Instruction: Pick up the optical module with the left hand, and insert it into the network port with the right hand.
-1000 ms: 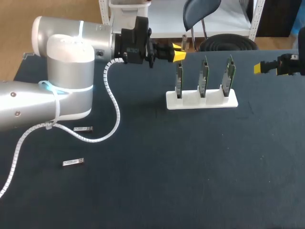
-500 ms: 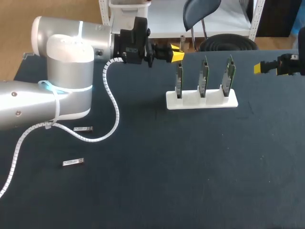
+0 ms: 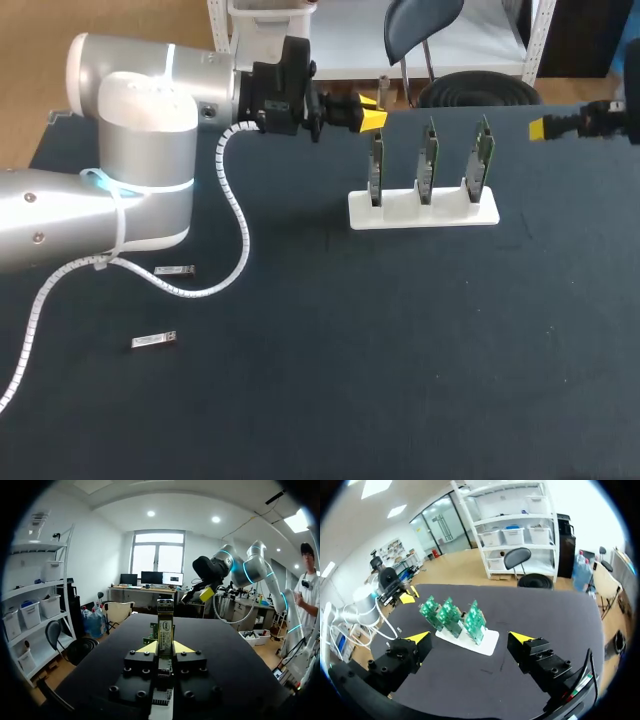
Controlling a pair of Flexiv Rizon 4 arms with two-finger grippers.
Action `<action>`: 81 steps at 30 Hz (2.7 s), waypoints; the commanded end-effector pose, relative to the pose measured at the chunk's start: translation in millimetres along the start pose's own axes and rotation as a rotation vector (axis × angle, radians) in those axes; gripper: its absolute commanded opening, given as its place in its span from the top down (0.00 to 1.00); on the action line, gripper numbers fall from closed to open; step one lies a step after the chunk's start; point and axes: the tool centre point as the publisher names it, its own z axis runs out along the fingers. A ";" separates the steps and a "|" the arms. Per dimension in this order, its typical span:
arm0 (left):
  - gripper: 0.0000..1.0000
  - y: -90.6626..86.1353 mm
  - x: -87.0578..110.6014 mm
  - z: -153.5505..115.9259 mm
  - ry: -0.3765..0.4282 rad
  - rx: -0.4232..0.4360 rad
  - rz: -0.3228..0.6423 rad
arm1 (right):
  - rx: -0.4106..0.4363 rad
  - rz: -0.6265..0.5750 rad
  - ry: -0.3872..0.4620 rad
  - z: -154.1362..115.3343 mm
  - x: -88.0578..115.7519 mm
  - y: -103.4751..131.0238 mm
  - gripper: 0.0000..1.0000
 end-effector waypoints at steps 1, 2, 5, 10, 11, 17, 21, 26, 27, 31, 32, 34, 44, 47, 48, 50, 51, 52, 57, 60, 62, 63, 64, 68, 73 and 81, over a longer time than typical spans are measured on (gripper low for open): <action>1.00 2.3 -0.3 0.5 0.003 0.005 0.000 | -0.257 -0.205 0.057 4.2 -22.2 -3.2 0.00; 1.00 2.3 -0.3 0.5 0.003 0.005 0.000 | -0.285 -0.243 0.068 6.6 -26.4 -0.5 0.00; 1.00 2.3 -0.3 0.5 0.003 0.005 0.000 | -0.386 -0.340 0.114 15.0 -37.2 7.6 0.00; 1.00 2.3 -0.3 0.5 0.003 0.005 0.000 | -0.535 -0.525 0.204 31.5 -50.6 28.0 0.00; 1.00 2.3 -0.3 0.5 0.003 0.005 0.000 | -0.563 -0.567 0.223 34.7 -52.4 32.6 0.00; 1.00 2.3 -0.3 0.5 0.003 0.005 0.000 | -0.719 -0.691 0.298 54.0 -60.1 58.4 0.00; 1.00 2.3 -0.3 0.5 0.003 0.005 0.000 | -0.823 -0.757 0.322 59.5 -64.4 72.4 0.00; 1.00 2.3 -0.3 0.5 0.003 0.005 0.000 | -0.932 -0.829 0.362 61.2 -63.8 84.6 0.00; 1.00 2.3 -0.3 0.5 0.003 0.005 0.000 | -0.938 -0.836 0.365 61.8 -63.0 87.2 0.00; 1.00 2.3 -0.3 0.5 0.003 0.005 0.000 | -0.971 -0.854 0.360 65.9 -63.8 96.1 0.00; 1.00 2.3 -0.3 0.5 0.003 0.005 0.000 | -0.973 -0.859 0.359 67.2 -64.0 98.2 0.00; 1.00 2.3 -0.3 0.5 0.003 0.005 0.000 | -0.979 -0.860 0.351 70.6 -65.2 101.9 0.00; 1.00 2.3 -0.3 0.5 0.003 0.005 0.000 | -0.993 -0.818 0.291 88.6 -71.9 114.5 0.00; 1.00 2.3 -0.3 0.5 0.003 0.005 0.000 | -0.991 -0.795 0.276 92.4 -71.1 116.3 0.00; 1.00 2.3 -0.3 0.5 0.003 0.005 0.000 | -0.988 -0.790 0.273 94.0 -70.7 117.0 0.00; 1.00 2.3 -0.3 0.5 0.003 0.005 0.000 | -0.980 -0.783 0.268 96.4 -70.3 118.8 0.00; 1.00 2.3 -0.3 0.5 0.003 0.005 0.000 | -0.972 -0.778 0.260 97.3 -70.3 119.8 0.00; 1.00 2.3 -0.3 0.5 0.003 0.005 0.000 | -0.968 -0.772 0.252 98.1 -70.5 120.9 0.00; 1.00 2.3 -0.3 0.5 0.003 0.005 0.000 | -0.919 -0.762 0.206 100.5 -71.0 127.3 0.00; 1.00 2.3 -0.3 0.5 0.003 0.005 0.000 | -0.896 -0.749 0.181 102.6 -72.2 129.1 0.00; 1.00 2.3 -0.3 0.5 0.003 0.005 0.000 | -0.874 -0.742 0.167 103.7 -73.2 130.2 0.00; 1.00 2.3 -0.3 0.5 0.003 0.005 0.000 | -0.870 -0.739 0.160 104.3 -73.4 130.8 0.00; 1.00 2.3 -0.3 0.5 0.003 0.005 0.000 | -0.857 -0.737 0.149 104.9 -73.7 131.6 0.00; 1.00 2.3 -0.3 0.5 0.003 0.005 0.000 | -0.825 -0.730 0.131 108.0 -74.2 134.3 0.00; 1.00 2.3 -0.3 0.5 0.003 0.005 0.000 | -0.830 -0.732 0.135 111.4 -71.9 140.6 0.00; 1.00 2.3 -0.3 0.5 0.003 0.005 0.000 | -0.826 -0.729 0.125 117.5 -73.0 145.8 0.00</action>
